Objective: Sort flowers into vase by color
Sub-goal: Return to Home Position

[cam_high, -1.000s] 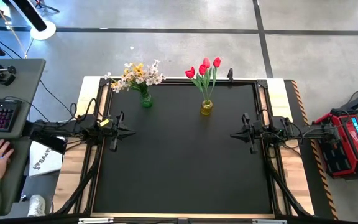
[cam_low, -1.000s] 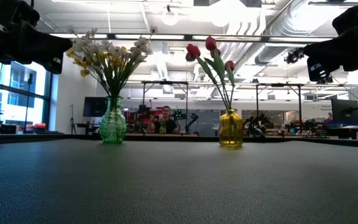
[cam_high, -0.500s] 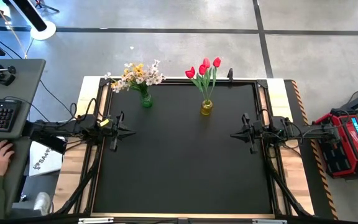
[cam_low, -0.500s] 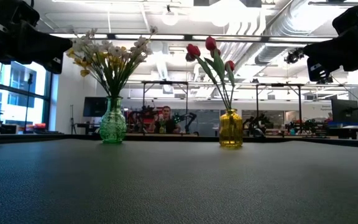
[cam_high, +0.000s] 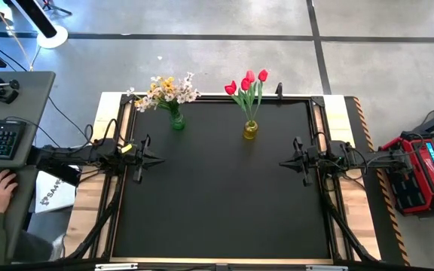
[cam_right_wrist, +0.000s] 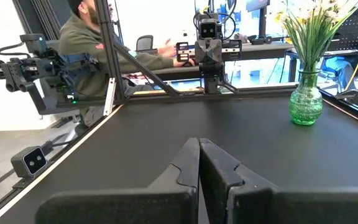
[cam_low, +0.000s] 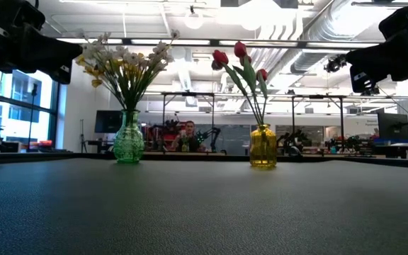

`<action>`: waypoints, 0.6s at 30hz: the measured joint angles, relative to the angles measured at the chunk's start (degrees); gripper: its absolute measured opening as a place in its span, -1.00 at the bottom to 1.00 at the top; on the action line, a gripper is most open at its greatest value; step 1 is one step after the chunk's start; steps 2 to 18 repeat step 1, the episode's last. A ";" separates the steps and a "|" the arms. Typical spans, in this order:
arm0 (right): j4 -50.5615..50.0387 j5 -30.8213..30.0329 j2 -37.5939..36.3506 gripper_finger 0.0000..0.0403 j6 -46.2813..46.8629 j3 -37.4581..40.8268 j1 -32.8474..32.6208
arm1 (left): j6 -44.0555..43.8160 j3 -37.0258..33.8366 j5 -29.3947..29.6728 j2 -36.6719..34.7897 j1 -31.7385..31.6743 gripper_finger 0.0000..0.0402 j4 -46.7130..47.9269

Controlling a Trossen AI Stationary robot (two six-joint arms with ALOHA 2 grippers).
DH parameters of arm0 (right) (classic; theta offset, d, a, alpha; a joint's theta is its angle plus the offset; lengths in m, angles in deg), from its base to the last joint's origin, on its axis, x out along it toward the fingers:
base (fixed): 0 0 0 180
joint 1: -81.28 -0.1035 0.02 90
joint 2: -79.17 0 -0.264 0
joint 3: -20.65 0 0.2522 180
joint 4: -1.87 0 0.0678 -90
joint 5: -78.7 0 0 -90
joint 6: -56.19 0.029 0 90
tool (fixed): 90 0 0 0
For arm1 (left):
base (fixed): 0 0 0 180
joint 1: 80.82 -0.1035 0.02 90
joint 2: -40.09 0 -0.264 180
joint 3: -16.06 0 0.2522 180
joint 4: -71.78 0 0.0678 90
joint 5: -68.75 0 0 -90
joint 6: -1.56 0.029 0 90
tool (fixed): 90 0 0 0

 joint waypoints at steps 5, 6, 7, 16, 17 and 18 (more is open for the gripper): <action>0.00 0.00 0.00 -1.00 0.00 0.00 0.00 | 0.00 0.00 0.00 0.00 0.00 -1.00 -0.02; 0.00 0.00 0.00 -1.00 0.00 0.00 0.00 | 0.00 0.00 0.00 0.00 0.00 -1.00 -0.02; 0.00 0.00 0.00 -1.00 0.00 0.00 0.00 | 0.00 0.00 0.00 0.00 0.00 -1.00 -0.02; 0.00 0.00 0.00 -1.00 0.00 0.00 0.00 | 0.00 0.00 0.00 0.00 0.00 -1.00 -0.02; 0.00 0.00 0.00 -1.00 0.00 0.00 0.00 | 0.00 0.00 0.00 0.00 0.00 -1.00 -0.02; 0.00 0.00 0.00 -1.00 0.00 0.00 0.00 | 0.00 0.00 0.00 0.00 0.00 -1.00 -0.02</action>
